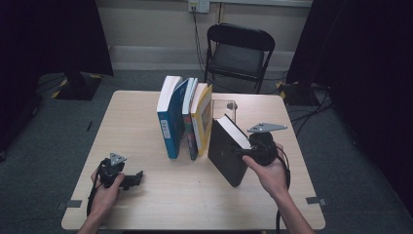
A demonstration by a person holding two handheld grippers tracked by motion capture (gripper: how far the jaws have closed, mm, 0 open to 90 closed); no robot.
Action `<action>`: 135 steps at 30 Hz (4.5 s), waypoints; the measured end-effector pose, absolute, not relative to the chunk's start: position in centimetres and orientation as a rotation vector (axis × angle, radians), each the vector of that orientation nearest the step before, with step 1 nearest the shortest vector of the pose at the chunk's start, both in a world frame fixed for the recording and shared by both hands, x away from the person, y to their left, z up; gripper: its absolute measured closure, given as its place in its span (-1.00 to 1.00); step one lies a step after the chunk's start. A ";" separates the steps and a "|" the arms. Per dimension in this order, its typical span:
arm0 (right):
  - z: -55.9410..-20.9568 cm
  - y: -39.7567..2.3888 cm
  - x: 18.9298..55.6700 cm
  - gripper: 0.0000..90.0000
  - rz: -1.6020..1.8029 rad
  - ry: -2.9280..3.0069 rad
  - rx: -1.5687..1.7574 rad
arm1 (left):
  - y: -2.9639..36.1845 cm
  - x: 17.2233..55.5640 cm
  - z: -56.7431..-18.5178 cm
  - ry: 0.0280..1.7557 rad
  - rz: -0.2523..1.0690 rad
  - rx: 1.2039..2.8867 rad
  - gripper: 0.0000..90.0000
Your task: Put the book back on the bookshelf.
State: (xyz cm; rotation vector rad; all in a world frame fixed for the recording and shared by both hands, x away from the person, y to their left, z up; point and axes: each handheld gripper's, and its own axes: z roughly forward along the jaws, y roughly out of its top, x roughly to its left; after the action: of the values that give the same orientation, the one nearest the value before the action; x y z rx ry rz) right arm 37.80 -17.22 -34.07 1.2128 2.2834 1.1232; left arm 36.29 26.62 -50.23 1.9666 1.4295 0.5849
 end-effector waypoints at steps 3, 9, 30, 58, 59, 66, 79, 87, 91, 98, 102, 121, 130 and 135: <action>-33.3 -16.7 38.4 0.03 1.040 2.365 1.229 | 26.6 36.3 -50.2 1.428 0.584 1.968 -1.00; -31.6 -15.2 40.3 0.03 0.878 2.511 1.265 | 26.6 36.3 -50.2 1.427 0.585 1.967 -1.00; -31.9 -11.9 44.0 0.16 0.419 2.679 1.343 | 26.7 36.4 -50.2 1.419 0.583 1.970 -1.00; -29.7 -12.9 45.7 0.19 0.455 2.526 1.482 | 26.7 36.5 -50.3 1.406 0.576 1.975 -1.00; -29.8 -12.7 45.9 0.19 0.452 2.523 1.486 | 26.6 36.5 -50.3 1.408 0.577 1.972 -1.00; -30.4 -12.1 47.1 0.19 0.430 2.503 1.528 | 26.6 36.6 -50.3 1.407 0.576 1.974 -1.00; -31.1 -11.1 49.3 0.19 0.399 2.472 1.571 | 26.6 36.7 -50.2 1.401 0.572 1.981 -1.00; -31.2 -11.1 50.8 0.19 0.403 2.450 1.610 | 26.5 36.8 -50.3 1.400 0.576 1.979 -1.00; -31.1 -10.9 51.4 0.19 0.399 2.446 1.613 | 26.5 36.8 -50.3 1.399 0.575 1.978 -1.00; -31.2 -10.5 52.5 0.19 0.384 2.437 1.621 | 26.4 37.0 -50.3 1.392 0.571 1.982 -1.00; -31.2 -10.3 53.2 0.19 0.384 2.427 1.636 | 26.3 37.1 -50.2 1.388 0.570 1.986 -1.00; -31.0 -9.0 56.0 0.19 0.366 2.377 1.669 | 26.2 37.3 -50.3 1.379 0.567 1.990 -1.00; -30.9 -9.0 56.5 0.19 0.373 2.374 1.677 | 26.2 37.2 -50.3 1.381 0.568 1.989 -1.00; -31.4 -8.8 56.2 0.18 0.368 2.371 1.659 | 26.2 37.2 -50.2 1.383 0.570 1.990 -1.00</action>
State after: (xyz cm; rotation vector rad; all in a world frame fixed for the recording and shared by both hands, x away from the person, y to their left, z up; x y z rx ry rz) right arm 56.22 -8.80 -31.36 1.6590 2.3707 0.3680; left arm 37.21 26.20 -50.24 1.9902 1.3832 0.5700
